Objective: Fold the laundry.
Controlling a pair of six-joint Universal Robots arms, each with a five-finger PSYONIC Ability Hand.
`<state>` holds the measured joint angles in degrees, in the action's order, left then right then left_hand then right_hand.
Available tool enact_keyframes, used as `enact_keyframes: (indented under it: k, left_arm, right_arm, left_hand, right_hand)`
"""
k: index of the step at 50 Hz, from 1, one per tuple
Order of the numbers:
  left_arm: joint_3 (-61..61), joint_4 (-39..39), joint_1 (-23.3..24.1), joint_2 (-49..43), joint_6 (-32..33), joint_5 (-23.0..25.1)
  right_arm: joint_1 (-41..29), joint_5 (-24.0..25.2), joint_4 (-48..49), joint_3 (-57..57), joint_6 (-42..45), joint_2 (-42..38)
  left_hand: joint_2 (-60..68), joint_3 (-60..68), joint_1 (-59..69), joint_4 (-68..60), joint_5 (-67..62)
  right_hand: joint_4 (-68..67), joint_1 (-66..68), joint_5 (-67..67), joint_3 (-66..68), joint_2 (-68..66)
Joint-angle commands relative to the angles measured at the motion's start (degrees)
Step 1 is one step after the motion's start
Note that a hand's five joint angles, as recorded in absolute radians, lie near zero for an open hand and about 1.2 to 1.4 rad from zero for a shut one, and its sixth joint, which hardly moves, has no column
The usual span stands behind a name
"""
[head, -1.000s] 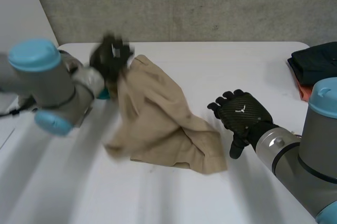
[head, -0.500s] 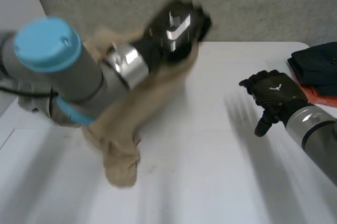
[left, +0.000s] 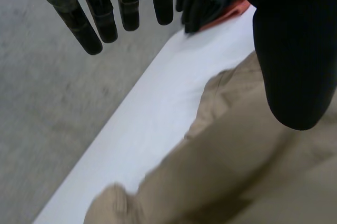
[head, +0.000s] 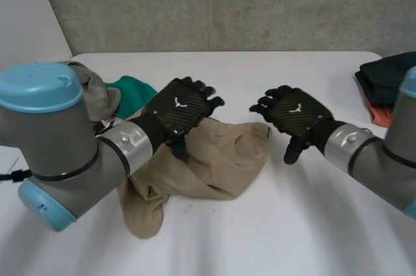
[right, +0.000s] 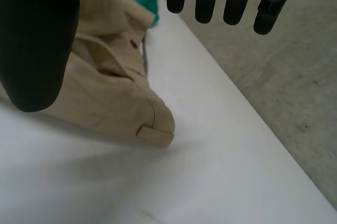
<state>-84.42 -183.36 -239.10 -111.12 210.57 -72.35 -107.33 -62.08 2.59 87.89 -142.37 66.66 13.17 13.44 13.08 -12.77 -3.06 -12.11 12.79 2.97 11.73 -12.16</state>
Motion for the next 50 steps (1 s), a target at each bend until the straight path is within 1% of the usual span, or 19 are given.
enact_keyframes:
  k: [1,4,9,12,13,15,16,17,18,19,24,30,32,33,36,37,43,47,50]
  left_arm:
    - [2.1,1.5,3.9,-1.5,-3.1,-9.6]
    - [5.2,2.2,5.7,-4.7,-2.9,-11.9]
    - [10.5,5.5,6.5,-11.9,-0.8,-14.9]
    - [12.5,6.1,7.0,-14.9,0.6,-15.2]
    - [14.0,6.3,7.3,-16.8,2.0,-14.9]
    - [15.7,6.5,7.6,-18.8,3.9,-14.9]
    - [16.5,6.7,7.7,-19.5,4.7,-14.9]
    - [17.6,7.7,7.7,-20.5,6.4,-15.3]
    - [18.2,8.4,7.7,-20.5,7.2,-15.5]
    - [18.8,9.2,7.8,-20.4,8.0,-15.9]
    - [21.8,12.8,8.0,-15.0,9.6,-17.6]
    - [25.7,10.4,7.9,0.8,7.0,-18.4]
    - [26.8,9.6,7.5,4.6,5.9,-18.4]
    - [27.9,9.0,7.1,7.6,5.1,-17.9]
    - [29.9,8.6,6.4,10.8,4.3,-16.7]
    - [31.1,9.2,5.8,12.1,3.8,-16.1]
    - [32.8,14.9,2.7,13.6,2.9,-14.2]
    - [32.7,17.8,1.7,12.1,2.4,-12.0]
    - [32.8,18.2,1.5,8.1,2.0,-10.0]
  right_arm:
    - [-1.7,-2.6,-2.1,-8.3,10.1,-9.4]
    - [-3.0,-4.4,-2.6,-11.9,12.1,-13.6]
    - [-5.3,-7.3,-1.7,-16.3,12.0,-19.2]
    - [-6.2,-8.2,-0.7,-17.2,11.7,-21.0]
    - [-6.7,-8.7,0.3,-17.5,11.3,-21.9]
    - [-7.0,-9.1,1.4,-17.4,11.0,-22.4]
    - [-7.2,-9.3,1.9,-17.4,10.8,-22.5]
    - [-7.3,-9.7,2.9,-17.1,10.4,-22.4]
    - [-7.3,-10.1,3.5,-17.1,10.0,-22.3]
    - [-7.3,-10.5,3.9,-17.0,9.7,-21.9]
    - [-6.3,-13.4,5.9,-15.1,4.9,-16.4]
    - [-3.3,-14.3,4.8,-15.1,-2.9,-1.6]
    - [-2.5,-14.3,2.5,-15.7,-4.8,2.5]
    - [-1.4,-14.5,-0.9,-16.8,-6.6,6.4]
    - [0.4,-14.8,-7.3,-19.2,-8.7,11.1]
    - [1.3,-14.6,-11.5,-21.3,-9.8,13.3]
    - [3.1,-13.3,-21.7,-26.5,-11.4,17.5]
    - [2.8,-12.5,-23.6,-27.3,-11.4,17.6]
    - [1.6,-12.7,-23.2,-27.0,-11.7,15.6]
  left_hand:
    - [-2.8,-3.1,-2.7,2.4,2.7]
    - [-2.8,-3.1,-2.7,2.4,2.7]
    - [-0.8,-1.1,-0.7,0.4,0.7]
    - [6.6,6.3,6.7,-7.0,-6.7]
    - [12.6,12.3,12.7,-13.0,-12.7]
    - [24.5,24.3,24.6,-24.9,-24.7]
    - [34.9,34.7,35.0,-35.3,-35.1]
    - [55.2,54.9,55.3,-55.6,-55.3]
    - [64.1,63.8,64.2,-64.5,-64.2]
    - [66.8,66.5,66.9,-67.2,-66.9]
    - [66.8,66.6,66.9,-67.2,-66.9]
    - [66.8,66.6,66.9,-67.2,-66.9]
    - [66.8,66.6,66.9,-67.2,-66.9]
    - [66.8,66.6,66.9,-67.2,-66.9]
    - [66.8,66.6,66.9,-67.2,-66.9]
    - [66.8,66.6,66.9,-67.2,-66.9]
    - [66.8,66.6,66.9,-67.2,-66.9]
    - [66.8,66.6,66.9,-67.2,-66.9]
    - [66.8,66.6,66.9,-67.2,-66.9]
  right_hand:
    - [2.1,-2.8,-3.0,-1.7,2.2]
    - [2.1,-2.8,-3.0,-1.7,2.2]
    - [-0.9,0.2,0.0,1.3,-0.9]
    - [-4.9,4.2,4.1,5.3,-4.9]
    - [-15.6,14.9,14.8,16.0,-15.6]
    - [-29.6,28.9,28.7,30.0,-29.6]
    - [-38.2,37.5,37.3,38.6,-38.1]
    - [-58.2,57.6,57.4,58.6,-58.2]
    - [-67.8,67.1,66.9,68.2,-67.7]
    - [-67.9,67.2,67.0,68.3,-67.8]
    - [-67.9,67.2,67.0,68.3,-67.8]
    - [-67.9,67.2,67.0,68.3,-67.8]
    - [-67.9,67.2,67.0,68.3,-67.8]
    - [-67.9,67.2,67.0,68.3,-67.8]
    - [-67.9,67.2,67.0,68.3,-67.8]
    - [-67.9,67.2,67.0,68.3,-67.8]
    - [-67.9,67.2,67.0,68.3,-67.8]
    - [-67.9,67.2,67.0,68.3,-67.8]
    - [-67.9,67.2,67.0,68.3,-67.8]
